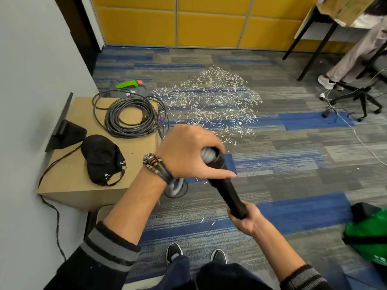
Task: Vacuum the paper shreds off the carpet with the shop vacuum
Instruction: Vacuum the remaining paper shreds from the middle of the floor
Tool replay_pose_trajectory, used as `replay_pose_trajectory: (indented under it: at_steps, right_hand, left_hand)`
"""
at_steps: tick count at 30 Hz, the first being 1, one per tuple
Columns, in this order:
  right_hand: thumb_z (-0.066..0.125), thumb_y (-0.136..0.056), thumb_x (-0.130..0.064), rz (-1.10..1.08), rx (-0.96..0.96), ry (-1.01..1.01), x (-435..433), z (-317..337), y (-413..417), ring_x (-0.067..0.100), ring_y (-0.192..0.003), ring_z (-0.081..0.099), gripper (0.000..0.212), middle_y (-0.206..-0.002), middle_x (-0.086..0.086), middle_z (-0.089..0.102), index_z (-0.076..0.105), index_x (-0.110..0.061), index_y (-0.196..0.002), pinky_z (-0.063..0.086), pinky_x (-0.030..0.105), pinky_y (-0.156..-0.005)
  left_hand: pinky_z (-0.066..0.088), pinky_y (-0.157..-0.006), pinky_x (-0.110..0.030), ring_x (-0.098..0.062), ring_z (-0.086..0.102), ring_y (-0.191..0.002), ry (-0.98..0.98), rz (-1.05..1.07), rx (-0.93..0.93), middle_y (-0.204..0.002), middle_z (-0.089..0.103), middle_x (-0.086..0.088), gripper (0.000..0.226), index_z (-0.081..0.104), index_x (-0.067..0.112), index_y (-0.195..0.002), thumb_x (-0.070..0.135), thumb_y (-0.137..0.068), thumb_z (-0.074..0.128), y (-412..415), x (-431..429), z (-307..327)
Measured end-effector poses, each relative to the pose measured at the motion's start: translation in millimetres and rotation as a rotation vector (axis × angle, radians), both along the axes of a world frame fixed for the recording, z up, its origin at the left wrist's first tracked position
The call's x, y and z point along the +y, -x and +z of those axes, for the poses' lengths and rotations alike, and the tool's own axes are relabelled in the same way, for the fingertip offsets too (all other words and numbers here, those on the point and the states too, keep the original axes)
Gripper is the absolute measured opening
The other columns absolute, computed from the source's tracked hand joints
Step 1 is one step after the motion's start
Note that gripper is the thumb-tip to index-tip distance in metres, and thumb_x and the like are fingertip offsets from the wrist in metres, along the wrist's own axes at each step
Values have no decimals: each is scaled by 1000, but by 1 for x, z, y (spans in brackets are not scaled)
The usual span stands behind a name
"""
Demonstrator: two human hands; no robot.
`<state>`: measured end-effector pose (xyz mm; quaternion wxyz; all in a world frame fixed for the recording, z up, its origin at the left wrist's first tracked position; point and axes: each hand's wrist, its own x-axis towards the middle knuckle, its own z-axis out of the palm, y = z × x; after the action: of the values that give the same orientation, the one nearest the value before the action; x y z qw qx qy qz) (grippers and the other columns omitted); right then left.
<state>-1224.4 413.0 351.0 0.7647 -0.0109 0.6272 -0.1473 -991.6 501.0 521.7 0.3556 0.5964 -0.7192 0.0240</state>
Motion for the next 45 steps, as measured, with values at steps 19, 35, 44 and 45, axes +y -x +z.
replay_pose_trajectory:
  at_steps: [19, 35, 44, 45]
  right_hand:
    - [51, -95, -10, -217, -338, -269, -3, 37, -26, 40, -50, 61, 22, -73, 24, 56, 55, 8, -83, 53, 47, -38]
    - [53, -98, -12, -220, -374, -325, -3, 48, -45, 34, -65, 61, 20, -79, 22, 54, 54, 7, -90, 53, 45, -37]
    - [57, -82, -2, -134, -391, -270, -24, 45, -75, 38, -49, 60, 13, -84, 17, 53, 53, 2, -95, 54, 43, -38]
    - [56, -86, -4, -128, -391, -243, -27, 47, -80, 37, -49, 60, 10, -82, 18, 53, 53, 2, -94, 54, 42, -39]
  left_hand:
    - [55, -65, -40, -17, 69, -78, 59, 82, -202, -85, 72, 10, 63, 77, 28, -96, 86, -75, 66, -24, -14, 60]
    - [56, -70, -41, -18, 72, -81, 144, 118, -157, -86, 76, 9, 54, 80, 26, -96, 78, -83, 69, -34, -21, 70]
    - [55, -70, -42, -20, 71, -84, 134, 166, -212, -88, 75, 8, 57, 78, 27, -98, 80, -85, 64, -43, -24, 82]
    - [55, -72, -43, -20, 72, -86, 147, 163, -204, -89, 76, 8, 56, 79, 27, -98, 80, -85, 65, -45, -22, 85]
